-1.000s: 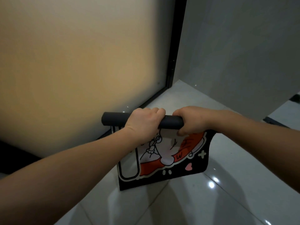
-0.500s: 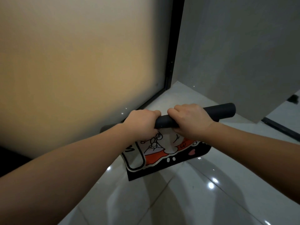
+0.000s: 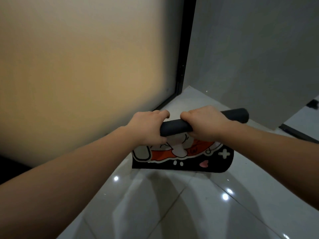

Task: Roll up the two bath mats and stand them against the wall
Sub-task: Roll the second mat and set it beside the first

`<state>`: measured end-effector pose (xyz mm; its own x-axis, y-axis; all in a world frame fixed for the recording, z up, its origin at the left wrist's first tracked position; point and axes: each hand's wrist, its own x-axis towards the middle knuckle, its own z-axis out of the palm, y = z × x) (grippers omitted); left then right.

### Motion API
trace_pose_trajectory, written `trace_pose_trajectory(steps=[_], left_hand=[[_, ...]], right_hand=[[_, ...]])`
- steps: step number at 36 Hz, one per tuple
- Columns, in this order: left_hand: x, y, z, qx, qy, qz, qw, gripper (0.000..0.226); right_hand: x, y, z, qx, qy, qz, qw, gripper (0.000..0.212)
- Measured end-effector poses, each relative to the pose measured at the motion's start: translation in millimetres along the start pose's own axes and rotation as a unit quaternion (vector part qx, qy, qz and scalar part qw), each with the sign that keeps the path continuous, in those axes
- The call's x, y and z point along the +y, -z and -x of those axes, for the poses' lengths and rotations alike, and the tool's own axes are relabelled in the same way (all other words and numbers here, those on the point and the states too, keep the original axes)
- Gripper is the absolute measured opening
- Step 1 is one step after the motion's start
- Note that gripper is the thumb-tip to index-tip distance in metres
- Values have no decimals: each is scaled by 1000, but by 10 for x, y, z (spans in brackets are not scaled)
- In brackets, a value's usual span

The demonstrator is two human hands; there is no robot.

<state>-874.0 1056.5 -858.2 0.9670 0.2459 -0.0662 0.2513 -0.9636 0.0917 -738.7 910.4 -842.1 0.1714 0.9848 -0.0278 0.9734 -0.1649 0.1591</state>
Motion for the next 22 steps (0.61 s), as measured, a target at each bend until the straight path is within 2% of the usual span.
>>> trace_pose_trajectory(steps=[2,4,7,10,12,16,19,22], left_hand=[[2,61,-11,-60,16,57,996,56],[5,97,-20,-82,27,105,991,51],[12,109,-31,-84,30,133,987,39],[47,97,-16,-51,24,93,994,23],[58,68,6,-11,18,45,999,23],[56,-14,26,76,-12,-48,996,26],[68,-19,27,109,-25,-74,991,29],[72,-3,16,113,-22,-81,990,31]], right_hand=[[-8,3,18,38,15,21,999,19],[-16,24,25,59,20,29,998,18],[-14,34,36,69,16,34,997,17],[8,6,30,71,20,37,997,20],[31,15,6,43,17,21,999,28],[73,120,-46,-93,-35,-81,992,47],[93,190,-53,-160,-72,-193,965,44],[94,213,-65,-169,-81,-213,959,29]])
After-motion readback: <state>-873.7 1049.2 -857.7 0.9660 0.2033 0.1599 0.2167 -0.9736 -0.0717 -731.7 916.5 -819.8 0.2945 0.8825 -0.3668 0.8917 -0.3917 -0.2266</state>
